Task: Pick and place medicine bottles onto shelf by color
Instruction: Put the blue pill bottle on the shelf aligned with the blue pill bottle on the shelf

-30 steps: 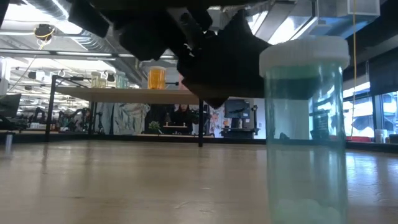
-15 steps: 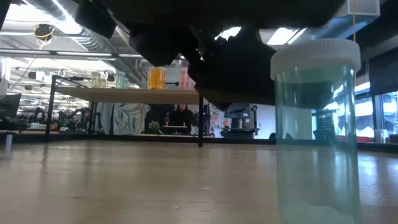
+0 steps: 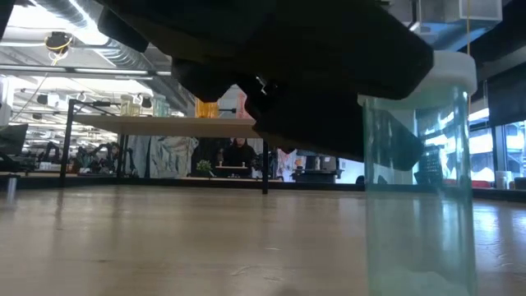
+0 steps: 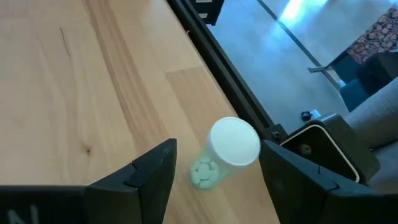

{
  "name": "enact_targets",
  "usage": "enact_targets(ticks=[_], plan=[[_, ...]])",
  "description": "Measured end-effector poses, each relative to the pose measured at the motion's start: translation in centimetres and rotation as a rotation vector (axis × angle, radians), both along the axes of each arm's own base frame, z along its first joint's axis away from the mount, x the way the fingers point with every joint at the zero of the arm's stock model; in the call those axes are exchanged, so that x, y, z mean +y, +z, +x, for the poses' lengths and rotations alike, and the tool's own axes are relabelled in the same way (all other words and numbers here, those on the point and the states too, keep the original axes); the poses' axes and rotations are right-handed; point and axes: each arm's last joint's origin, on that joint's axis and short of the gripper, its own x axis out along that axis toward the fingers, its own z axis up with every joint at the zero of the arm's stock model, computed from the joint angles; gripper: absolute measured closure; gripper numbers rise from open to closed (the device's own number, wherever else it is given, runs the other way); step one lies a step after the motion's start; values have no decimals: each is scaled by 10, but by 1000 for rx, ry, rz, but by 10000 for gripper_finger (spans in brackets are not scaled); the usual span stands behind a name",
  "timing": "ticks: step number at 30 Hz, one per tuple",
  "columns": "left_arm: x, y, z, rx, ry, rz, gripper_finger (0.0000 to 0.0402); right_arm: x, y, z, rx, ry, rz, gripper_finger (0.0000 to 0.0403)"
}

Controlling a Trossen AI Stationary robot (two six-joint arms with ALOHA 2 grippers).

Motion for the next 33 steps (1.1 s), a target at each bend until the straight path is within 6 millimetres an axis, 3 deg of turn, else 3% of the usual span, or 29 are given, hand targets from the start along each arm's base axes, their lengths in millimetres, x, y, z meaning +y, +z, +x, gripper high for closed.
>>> enact_targets(ticks=[33], plan=[[2,-7,0,23,-3,8,178,0,0,0,1,0,-1,202]])
